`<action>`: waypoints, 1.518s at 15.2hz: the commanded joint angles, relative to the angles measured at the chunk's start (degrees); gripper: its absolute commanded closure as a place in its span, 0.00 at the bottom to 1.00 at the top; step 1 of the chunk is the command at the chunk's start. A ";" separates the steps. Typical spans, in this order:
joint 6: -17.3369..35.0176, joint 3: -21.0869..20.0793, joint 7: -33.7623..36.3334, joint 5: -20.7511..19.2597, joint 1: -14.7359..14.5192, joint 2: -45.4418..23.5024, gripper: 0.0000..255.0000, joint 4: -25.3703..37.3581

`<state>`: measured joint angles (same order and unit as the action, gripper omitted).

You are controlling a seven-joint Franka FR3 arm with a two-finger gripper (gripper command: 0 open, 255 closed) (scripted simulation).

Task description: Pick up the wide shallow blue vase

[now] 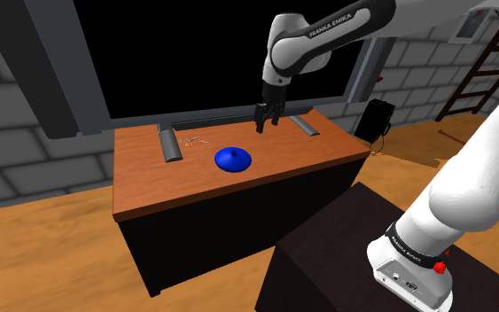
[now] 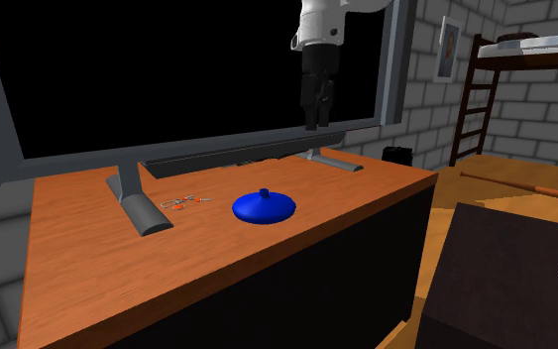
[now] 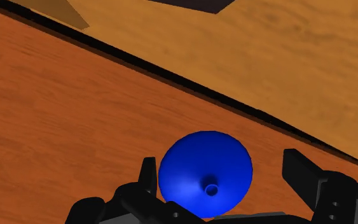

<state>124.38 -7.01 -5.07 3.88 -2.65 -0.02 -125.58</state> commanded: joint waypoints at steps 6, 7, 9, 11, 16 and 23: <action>5.30 -0.85 0.57 -1.86 -1.43 -15.48 0.00 10.65; 5.70 -0.88 0.61 -2.17 -1.66 -17.71 0.00 12.53; 6.27 -0.91 0.66 -2.77 -2.18 -22.17 0.00 16.53; 6.54 -0.91 0.68 -3.36 -2.76 -26.68 0.00 20.88; 8.87 -0.74 0.68 -3.63 -2.97 -29.15 0.00 21.03; 10.93 -0.62 0.70 -3.81 -3.10 -30.86 1.00 20.68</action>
